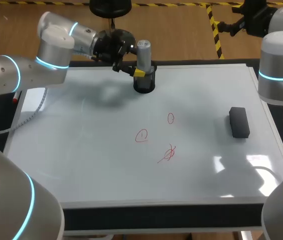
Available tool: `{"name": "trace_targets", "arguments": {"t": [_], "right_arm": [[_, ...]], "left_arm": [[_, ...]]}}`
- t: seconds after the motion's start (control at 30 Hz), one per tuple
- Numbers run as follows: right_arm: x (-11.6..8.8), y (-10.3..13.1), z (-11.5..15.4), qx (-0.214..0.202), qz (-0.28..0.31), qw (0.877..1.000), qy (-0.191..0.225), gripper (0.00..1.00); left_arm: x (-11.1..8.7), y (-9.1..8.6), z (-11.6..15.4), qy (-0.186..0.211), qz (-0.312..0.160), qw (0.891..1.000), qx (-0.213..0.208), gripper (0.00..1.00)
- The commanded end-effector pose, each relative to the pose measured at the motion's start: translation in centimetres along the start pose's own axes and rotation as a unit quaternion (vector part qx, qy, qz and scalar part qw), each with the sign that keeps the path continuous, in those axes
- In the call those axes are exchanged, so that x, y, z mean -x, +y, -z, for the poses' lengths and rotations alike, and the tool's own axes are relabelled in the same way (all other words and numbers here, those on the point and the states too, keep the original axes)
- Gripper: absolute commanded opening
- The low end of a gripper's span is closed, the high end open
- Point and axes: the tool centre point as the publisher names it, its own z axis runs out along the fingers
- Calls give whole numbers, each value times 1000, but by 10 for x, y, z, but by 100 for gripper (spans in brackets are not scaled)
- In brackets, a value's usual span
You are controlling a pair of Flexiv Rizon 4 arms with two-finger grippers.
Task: Pick up the inspection probe, press it on each red-marked spot on the whiteboard one by one, put down the probe, pick up the eraser, and wipe off all the red marks.
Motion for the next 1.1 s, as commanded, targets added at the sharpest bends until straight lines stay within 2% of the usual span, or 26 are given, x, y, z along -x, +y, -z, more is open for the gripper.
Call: {"name": "trace_targets", "arguments": {"t": [0.03, 0.07, 0.1, 0.13, 0.17, 0.6, 1.1], "right_arm": [[0, 0, 0, 0, 0, 1000, 0, 100], [0, 0, 0, 0, 0, 1000, 0, 100], [0, 0, 0, 0, 0, 1000, 0, 100], [0, 0, 0, 0, 0, 1000, 0, 100], [0, 0, 0, 0, 0, 1000, 0, 100], [0, 0, 0, 0, 0, 1000, 0, 100], [0, 0, 0, 0, 0, 1000, 0, 100]], "left_arm": [[7, 1, -2, 7, 0, 1000, -7, 100], [7, 1, -2, 7, 1, 1000, -8, 59], [7, 0, -2, 7, 0, 1000, -8, 33], [7, -1, -2, 7, 0, 1000, -9, 13], [7, -1, -2, 7, 0, 1000, -9, 0], [4, -8, 4, 14, 1, 1000, -13, 0], [-1, -35, 9, 17, -8, 999, -28, 0]]}}
